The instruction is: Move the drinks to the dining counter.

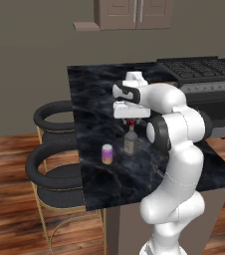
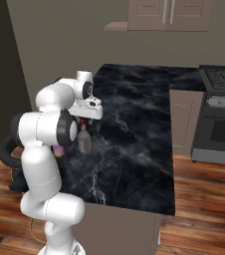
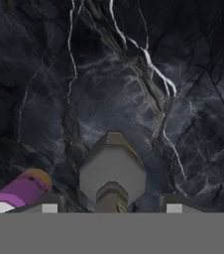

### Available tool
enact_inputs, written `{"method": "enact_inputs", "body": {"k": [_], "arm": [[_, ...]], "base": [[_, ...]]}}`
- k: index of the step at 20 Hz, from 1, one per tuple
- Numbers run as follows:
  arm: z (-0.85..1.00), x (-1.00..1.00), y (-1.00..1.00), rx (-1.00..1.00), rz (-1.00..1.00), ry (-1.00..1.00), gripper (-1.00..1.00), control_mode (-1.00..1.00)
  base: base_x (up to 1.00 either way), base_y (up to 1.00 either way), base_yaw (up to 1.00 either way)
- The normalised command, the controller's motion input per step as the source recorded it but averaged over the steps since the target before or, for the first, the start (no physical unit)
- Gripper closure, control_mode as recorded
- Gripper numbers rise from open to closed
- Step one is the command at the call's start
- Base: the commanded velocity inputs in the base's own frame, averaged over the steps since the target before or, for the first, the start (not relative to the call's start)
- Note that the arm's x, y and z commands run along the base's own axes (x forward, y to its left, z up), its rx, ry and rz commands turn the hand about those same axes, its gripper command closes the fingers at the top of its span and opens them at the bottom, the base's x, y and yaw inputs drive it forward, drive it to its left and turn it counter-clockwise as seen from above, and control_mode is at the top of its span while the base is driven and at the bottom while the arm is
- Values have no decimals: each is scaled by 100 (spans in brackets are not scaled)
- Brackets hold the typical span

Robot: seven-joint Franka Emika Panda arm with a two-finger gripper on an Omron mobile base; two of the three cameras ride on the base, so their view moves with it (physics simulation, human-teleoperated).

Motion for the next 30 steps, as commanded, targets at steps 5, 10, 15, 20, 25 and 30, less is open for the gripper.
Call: {"method": "enact_inputs", "body": {"k": [5, 10, 15, 20, 25, 30], "arm": [[45, -9, -1, 0, 0, -3, -100, -100], [74, -38, -18, 0, 0, -4, -100, -100], [39, -96, -33, 0, 0, -12, -100, -100], [4, -100, -8, 0, 0, -19, -100, -100], [12, -100, 8, 0, 0, -15, -100, -100], [31, -68, 23, 0, 0, -4, -100, -100]], "base": [[0, 0, 0], [0, 0, 0], [0, 0, 0], [0, 0, 0], [0, 0, 0], [0, 0, 0]]}}
